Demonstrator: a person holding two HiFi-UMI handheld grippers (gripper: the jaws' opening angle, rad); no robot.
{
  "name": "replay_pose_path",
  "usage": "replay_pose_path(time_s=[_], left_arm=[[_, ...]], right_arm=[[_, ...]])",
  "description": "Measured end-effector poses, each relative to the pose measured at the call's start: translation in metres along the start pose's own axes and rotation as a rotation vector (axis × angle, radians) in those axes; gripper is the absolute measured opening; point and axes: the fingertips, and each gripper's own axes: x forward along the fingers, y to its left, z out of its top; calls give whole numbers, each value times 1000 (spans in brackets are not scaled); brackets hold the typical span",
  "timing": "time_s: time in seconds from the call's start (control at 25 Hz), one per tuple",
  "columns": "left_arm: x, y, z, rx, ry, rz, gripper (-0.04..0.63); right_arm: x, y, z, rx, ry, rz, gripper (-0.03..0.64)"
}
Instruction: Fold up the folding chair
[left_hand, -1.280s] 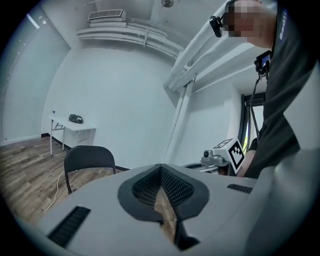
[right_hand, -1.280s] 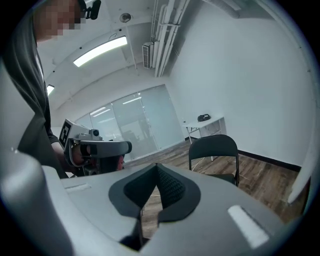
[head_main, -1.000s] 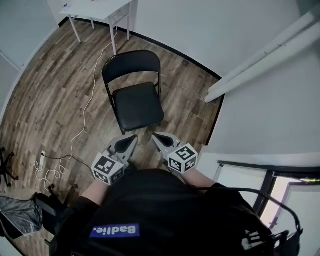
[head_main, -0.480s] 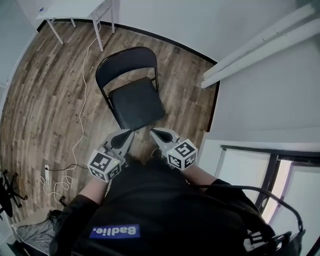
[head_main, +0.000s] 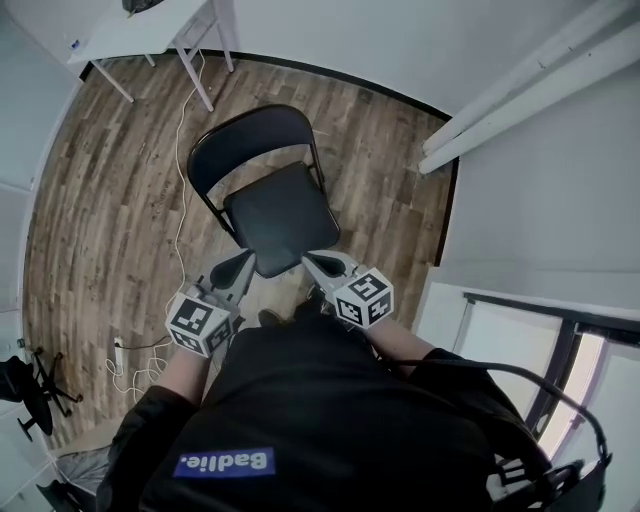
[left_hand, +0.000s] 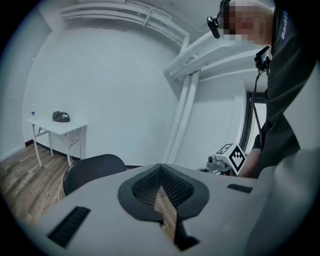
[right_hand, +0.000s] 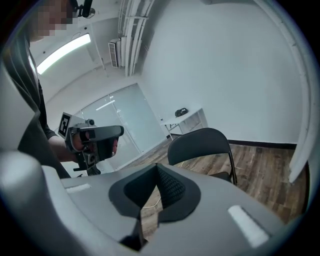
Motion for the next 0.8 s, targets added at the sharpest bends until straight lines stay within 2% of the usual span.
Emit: replay_pose_path(time_s=[0.16, 0.4, 0.68, 0.8], left_arm=[[22, 23, -2, 64, 43, 59, 0], [49, 59, 12, 88, 88, 114, 0], [63, 113, 20, 173, 138, 120, 0], [58, 145, 17, 219, 196, 125, -1]], right_arm=[[4, -32, -7, 16, 38, 18, -1], [4, -59, -20, 50, 73, 14, 0], [22, -75, -32, 80, 95, -75, 0], [37, -83, -44, 182, 99, -144, 0]])
